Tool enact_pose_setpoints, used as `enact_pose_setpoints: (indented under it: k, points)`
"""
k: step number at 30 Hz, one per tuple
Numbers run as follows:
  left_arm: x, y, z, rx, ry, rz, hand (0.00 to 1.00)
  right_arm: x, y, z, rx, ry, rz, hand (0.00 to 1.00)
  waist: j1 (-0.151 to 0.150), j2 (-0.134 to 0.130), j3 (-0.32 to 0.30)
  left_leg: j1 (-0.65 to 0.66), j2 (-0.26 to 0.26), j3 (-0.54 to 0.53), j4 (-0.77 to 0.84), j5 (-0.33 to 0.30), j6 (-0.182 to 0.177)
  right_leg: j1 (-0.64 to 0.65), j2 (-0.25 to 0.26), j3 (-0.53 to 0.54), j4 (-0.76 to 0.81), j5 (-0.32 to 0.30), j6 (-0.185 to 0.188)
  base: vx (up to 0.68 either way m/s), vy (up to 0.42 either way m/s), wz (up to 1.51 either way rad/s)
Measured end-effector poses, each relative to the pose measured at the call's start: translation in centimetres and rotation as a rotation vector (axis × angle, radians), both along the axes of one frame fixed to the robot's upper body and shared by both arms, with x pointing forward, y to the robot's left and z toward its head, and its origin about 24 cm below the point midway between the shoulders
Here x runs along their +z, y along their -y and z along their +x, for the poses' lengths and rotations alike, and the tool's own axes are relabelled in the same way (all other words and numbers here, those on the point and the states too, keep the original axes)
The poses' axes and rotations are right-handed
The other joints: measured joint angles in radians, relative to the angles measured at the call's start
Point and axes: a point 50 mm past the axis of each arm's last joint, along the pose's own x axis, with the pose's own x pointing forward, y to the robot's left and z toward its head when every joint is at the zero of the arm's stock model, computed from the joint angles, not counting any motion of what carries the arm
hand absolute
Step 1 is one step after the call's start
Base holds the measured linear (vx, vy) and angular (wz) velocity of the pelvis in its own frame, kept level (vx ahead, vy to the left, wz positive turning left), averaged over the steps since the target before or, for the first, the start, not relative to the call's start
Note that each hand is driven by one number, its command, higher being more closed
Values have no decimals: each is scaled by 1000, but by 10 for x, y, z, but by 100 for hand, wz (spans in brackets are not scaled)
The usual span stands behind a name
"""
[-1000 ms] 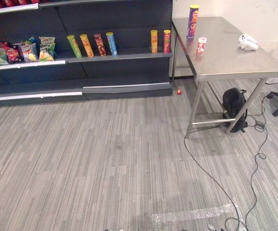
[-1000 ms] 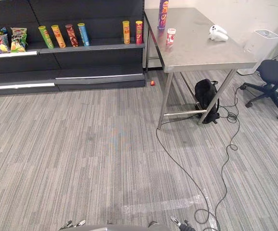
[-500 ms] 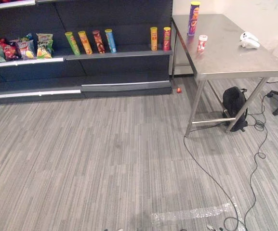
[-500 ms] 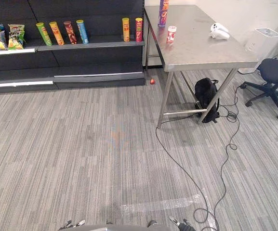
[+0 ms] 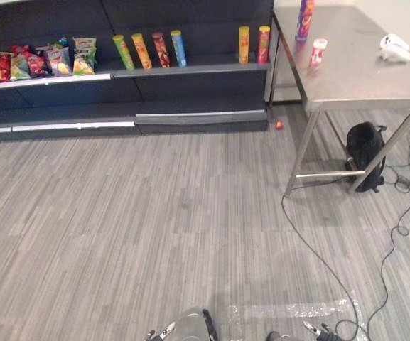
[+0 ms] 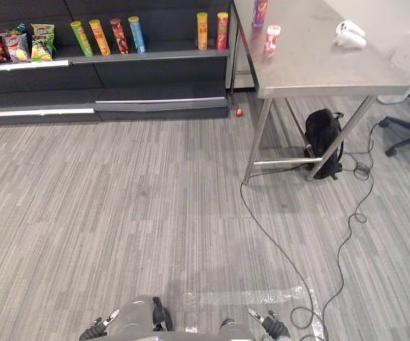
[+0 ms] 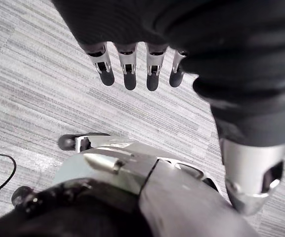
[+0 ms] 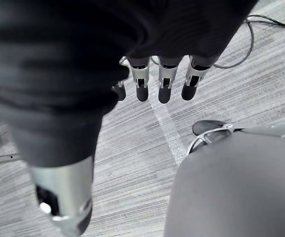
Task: Put the gum and the chips on the shelf.
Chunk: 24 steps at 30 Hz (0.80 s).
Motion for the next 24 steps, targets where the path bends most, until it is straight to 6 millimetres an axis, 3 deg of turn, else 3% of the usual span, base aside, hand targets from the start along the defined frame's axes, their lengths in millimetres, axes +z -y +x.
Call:
enact_pose_setpoints:
  k: [2, 4, 5, 6, 7, 8, 9, 12, 14, 15, 17, 18, 19, 21, 23, 24]
  points:
    - [0, 0, -1, 20, 1, -3, 0, 0, 0, -1, -10, -2, 6, 0, -1, 2, -1, 7, -4, -14, -200, 47, -13, 2, -19, 3, 4, -6, 18, 245, 235, -7]
    - [-1, 4, -3, 24, -5, -12, 0, 1, 3, 4, -8, 5, -6, 0, 1, 21, 2, 23, 15, -25, -466, 127, -23, 8, -23, 23, 7, -24, 67, 318, 324, -25]
    - [-1, 5, -3, 26, -6, -15, 0, 1, 4, 5, -8, 8, -10, 0, 1, 26, 3, 21, 26, -23, -479, 152, -19, 15, -25, 28, 10, -31, 82, 363, 354, -27]
    - [-1, 2, -4, 31, -7, -7, 0, 1, 2, 7, -9, 11, -8, 0, 4, 21, 5, 28, 16, -8, -455, 216, -7, 29, -47, 35, 10, -39, 101, 308, 268, -18]
    - [0, -2, -3, 30, -1, 2, 0, 0, -3, 8, -9, 10, 4, 0, 6, -12, 6, 23, 0, 17, -410, 210, 15, 38, -71, 37, 6, -40, 104, 450, 294, -20]
    - [3, -10, 4, 23, 26, 29, 0, 0, -16, 17, -3, 32, 35, 0, 7, -58, 6, -2, -25, 36, -335, 138, 42, 37, -110, 48, 2, -8, 105, 365, 198, -16]
    - [4, -12, 5, 21, 30, 34, 0, 0, -20, 21, -1, 39, 45, 0, 7, -64, 5, -6, -31, 38, -311, 113, 47, 37, -120, 50, 2, 17, 114, 415, 236, -13]
    - [4, -14, 4, 6, 24, 42, 0, 0, -25, 22, 1, 46, 61, 0, 15, -63, -17, 15, -62, 78, -259, 49, 90, 36, -170, 70, 13, 122, 123, 383, 241, -20]
    - [4, -12, 5, -24, 21, 45, 0, 0, -24, 22, 0, 47, 60, 0, 18, -50, -28, 48, -82, 105, -270, 32, 113, -28, -213, 104, 144, 172, 117, 335, 248, -22]
    - [4, -12, 6, -34, 23, 46, 0, 1, -23, 24, -3, 61, 52, 0, 17, -47, -29, 74, -94, 118, -287, 27, 119, -81, -239, 111, 262, 200, 118, 226, 229, -17]
    - [4, -10, 6, -77, 14, 49, 0, 4, -15, 29, -8, 88, 28, 0, 6, -42, -30, 149, -106, 118, -337, 16, 128, -180, -297, 113, 510, 303, 66, 265, 219, 6]
    - [5, -11, 8, -107, 16, 57, 0, 7, -12, 33, -11, 110, 14, 0, -5, -34, -23, 199, -111, 112, -372, -4, 134, -254, -314, 136, 715, 304, 41, 382, 147, 29]
    - [6, -12, 14, -117, 28, 63, 0, 8, -10, 36, -11, 125, 6, 0, -4, -43, -21, 256, -119, 108, -407, -6, 134, -325, -323, 144, 907, 250, 11, 382, 105, 27]
    - [6, -11, 15, -117, 27, 60, 0, 10, -8, 39, -13, 142, -8, 0, -5, -43, -18, 340, -124, 105, -443, -14, 125, -393, -305, 117, 1064, 162, -7, 325, 25, 9]
    - [6, -10, 15, -116, 30, 58, 0, 13, -8, 45, -12, 172, -12, 0, -16, -43, -14, 400, -124, 102, -461, -41, 106, -455, -269, 87, 1083, 56, -29, 261, -70, 5]
    - [6, -9, 16, -114, 32, 56, 0, 14, -9, 50, -9, 186, -6, 0, -27, -39, -13, 419, -120, 97, -462, -52, 95, -486, -234, 58, 994, 2, -26, 212, -171, 12]
